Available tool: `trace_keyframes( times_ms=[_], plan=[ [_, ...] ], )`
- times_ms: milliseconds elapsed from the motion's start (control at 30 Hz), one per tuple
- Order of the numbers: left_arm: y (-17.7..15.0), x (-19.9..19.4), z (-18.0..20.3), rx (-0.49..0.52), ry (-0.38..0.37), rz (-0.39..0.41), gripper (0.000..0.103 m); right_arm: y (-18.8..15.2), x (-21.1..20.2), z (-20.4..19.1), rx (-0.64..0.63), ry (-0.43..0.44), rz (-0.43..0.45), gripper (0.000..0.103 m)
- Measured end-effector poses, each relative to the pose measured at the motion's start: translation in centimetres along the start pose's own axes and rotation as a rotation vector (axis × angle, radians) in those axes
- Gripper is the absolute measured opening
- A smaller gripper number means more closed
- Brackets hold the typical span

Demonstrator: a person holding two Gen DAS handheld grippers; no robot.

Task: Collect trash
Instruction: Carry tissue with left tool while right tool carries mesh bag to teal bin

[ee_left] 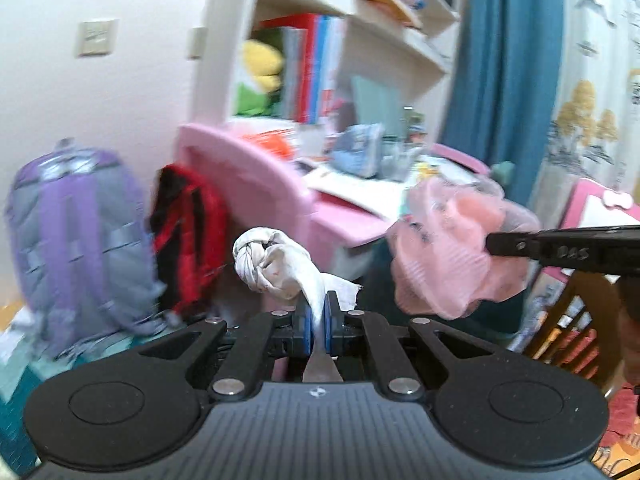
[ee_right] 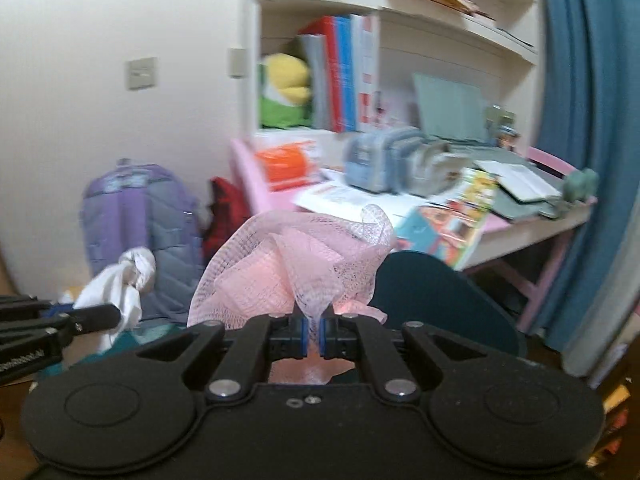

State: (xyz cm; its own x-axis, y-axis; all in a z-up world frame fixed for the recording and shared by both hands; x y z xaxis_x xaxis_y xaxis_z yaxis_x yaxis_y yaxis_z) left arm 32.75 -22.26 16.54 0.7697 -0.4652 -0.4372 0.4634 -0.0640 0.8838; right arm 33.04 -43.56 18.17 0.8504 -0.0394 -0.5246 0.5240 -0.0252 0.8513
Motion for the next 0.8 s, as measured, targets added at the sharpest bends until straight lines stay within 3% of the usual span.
trace_keyframes(
  times_ms=[200,367,633,800],
  plan=[
    [2.3,4.5,5.4,0.019,-0.11,-0.012,0.006,-0.4,2.2,4.3,0.007,-0.095,-0.055,0.004],
    [2.4,8.8,8.9,0.044,-0.173,-0.068,0.006,-1.9,4.2,6.6,0.004,-0.137,-0.129,0.004],
    [1.6,15.3,11.4,0.041,-0.221,-0.172,0.006,-3.3,6.8,8.0,-0.027,-0.162,-0.213,0.005],
    [0.0,18.4,12.1,0.056,-0.202,-0.248,0.006,-4.3,8.4,8.5,-0.017,-0.154,-0.264,0.008]
  ],
)
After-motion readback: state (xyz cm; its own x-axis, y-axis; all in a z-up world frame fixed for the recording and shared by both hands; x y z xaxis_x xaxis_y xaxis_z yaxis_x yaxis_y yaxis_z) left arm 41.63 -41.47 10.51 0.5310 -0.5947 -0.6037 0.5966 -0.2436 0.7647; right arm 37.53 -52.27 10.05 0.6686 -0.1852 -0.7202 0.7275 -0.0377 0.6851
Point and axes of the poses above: each gripper's, at about its wrist camera, not at the fingertips, and x roughly the way its jaws point, z to its right, y to its top, the point moved 7 cm from there along x, roughly the way its jaws point
